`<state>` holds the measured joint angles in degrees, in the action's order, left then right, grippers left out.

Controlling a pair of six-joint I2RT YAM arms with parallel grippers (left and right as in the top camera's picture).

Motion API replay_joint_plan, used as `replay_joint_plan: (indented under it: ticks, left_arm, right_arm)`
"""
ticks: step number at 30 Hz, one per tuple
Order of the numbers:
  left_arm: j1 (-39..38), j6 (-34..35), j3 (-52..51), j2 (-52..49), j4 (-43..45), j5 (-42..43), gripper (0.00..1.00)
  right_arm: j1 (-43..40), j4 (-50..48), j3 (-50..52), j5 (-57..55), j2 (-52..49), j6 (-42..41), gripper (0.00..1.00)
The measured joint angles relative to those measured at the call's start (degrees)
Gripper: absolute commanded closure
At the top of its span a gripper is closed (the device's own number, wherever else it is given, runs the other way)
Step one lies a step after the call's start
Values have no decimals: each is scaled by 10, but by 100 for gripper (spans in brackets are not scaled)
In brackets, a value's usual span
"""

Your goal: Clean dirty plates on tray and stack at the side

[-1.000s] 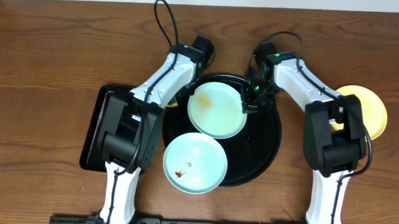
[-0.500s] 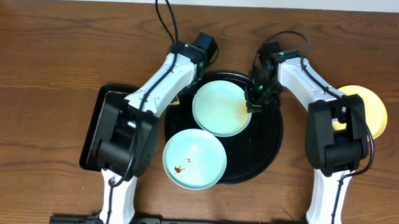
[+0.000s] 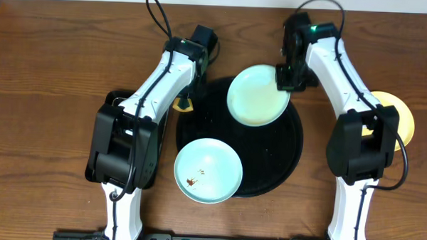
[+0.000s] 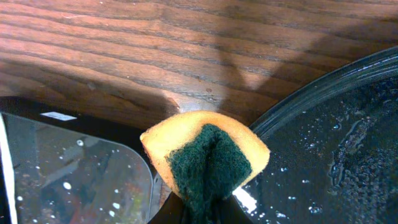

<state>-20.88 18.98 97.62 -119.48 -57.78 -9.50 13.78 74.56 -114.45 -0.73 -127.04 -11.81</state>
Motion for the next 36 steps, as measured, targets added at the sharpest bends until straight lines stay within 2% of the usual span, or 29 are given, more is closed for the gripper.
replay_joint_plan:
  ticks: [6, 16, 24, 36]
  left_arm:
    - [2, -10, 0, 0, 2, 33, 93]
    - [24, -11, 0, 0, 11, 108, 93]
    - [115, -41, 0, 19, -2, 233, 93]
    - [273, -103, 1, 203, -49, 429, 93]
  right_arm:
    - [12, 56, -82, -63, 0, 0, 98]
    - [78, 144, -188, -152, 0, -1, 98]
    - [100, 174, -199, -177, 0, -10, 98]
    - [115, 137, -199, -260, 0, -14, 99]
